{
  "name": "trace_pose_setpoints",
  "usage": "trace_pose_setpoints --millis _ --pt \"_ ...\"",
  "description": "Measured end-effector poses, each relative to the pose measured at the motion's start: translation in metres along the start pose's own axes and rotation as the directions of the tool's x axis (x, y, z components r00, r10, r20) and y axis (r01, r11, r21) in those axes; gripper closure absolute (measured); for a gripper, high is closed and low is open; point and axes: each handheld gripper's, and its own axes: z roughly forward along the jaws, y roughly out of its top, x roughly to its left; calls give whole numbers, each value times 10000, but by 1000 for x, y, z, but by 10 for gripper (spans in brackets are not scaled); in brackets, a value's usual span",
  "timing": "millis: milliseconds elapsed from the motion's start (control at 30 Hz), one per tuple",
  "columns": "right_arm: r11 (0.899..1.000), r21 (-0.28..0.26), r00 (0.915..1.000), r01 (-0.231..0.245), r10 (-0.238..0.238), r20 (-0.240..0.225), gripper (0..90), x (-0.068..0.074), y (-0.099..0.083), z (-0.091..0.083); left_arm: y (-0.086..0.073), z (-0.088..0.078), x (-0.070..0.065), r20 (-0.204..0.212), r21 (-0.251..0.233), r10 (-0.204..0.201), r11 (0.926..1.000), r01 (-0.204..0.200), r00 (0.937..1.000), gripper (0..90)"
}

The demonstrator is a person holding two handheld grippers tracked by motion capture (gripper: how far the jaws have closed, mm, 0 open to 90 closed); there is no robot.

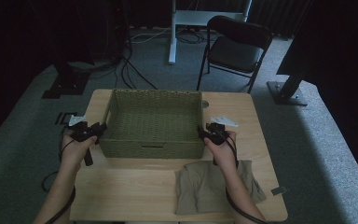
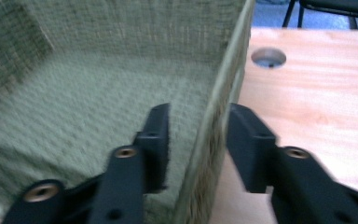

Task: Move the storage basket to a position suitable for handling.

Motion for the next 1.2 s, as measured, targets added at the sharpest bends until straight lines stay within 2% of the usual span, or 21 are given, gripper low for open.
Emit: trace_pose_setpoints --millis 100,133,167,200,300,367,400,467,533,633,700,733,767,800,833,967,1000,1200 --pt "9998 -170 10000 -61 61 0 531 0 7 -1 6 2 -1 231 -149 -151 9998 154 9996 590" --pt "9992 -378 9999 -160 160 -2 515 0 14 -1 12 5 -3 302 -418 -62 9991 74 9995 573" --pt "9992 -378 9999 -160 160 -2 515 0 14 -1 12 5 -3 302 -418 -62 9991 74 9995 498" --pt "9989 -439 9999 -163 163 9 504 0 17 0 14 8 -3 390 -683 -115 9976 141 9992 498" --pt "9986 -494 9998 -195 197 23 489 -1 25 5 21 14 -4 523 -886 -250 9956 296 9983 483" --pt "9985 -470 9996 -286 286 9 476 -2 29 10 23 20 -2 380 -1006 -262 9945 299 9989 479" --pt "9987 -416 9995 -309 310 24 474 -3 31 12 24 24 -1 268 -1061 -196 9941 223 9994 442" --pt "9984 -372 9990 -426 431 107 458 -5 33 21 24 29 3 -128 -937 27 9956 -39 9999 422" --pt "9985 -341 9989 -437 442 145 459 -6 33 24 23 35 5 -302 -835 -16 9965 -9 9995 422" --pt "9978 -358 9984 -555 560 117 438 -7 31 35 18 43 8 -339 -710 -151 9974 127 9993 422" --pt "9982 -209 9981 -567 571 216 444 -6 29 42 15 48 9 -436 -518 -14 9987 -9 9990 423" --pt "9990 1 9982 -453 453 386 474 -5 25 49 12 51 10 -511 -369 46 9993 -65 9987 428" --pt "9990 1 9982 -453 453 386 474 -5 25 49 12 51 10 -511 -369 46 9993 -65 9987 447" --pt "9993 1 9966 -364 363 738 540 -5 21 53 10 53 10 -517 -289 18 9996 -33 9987 448" --pt "9993 1 9966 -364 363 738 540 -5 21 53 9 54 11 -574 -236 -2 9997 -12 9983 448" --pt "9996 131 9927 -263 245 1177 634 -1 17 58 6 56 11 -832 -150 -160 9998 148 9964 568" --pt "9996 255 9897 -120 82 1431 691 0 15 59 6 56 11 -863 -122 -173 9998 163 9961 609" --pt "9986 346 9849 -405 341 1695 747 1 14 61 6 57 8 -881 24 162 9999 -160 9960 678"
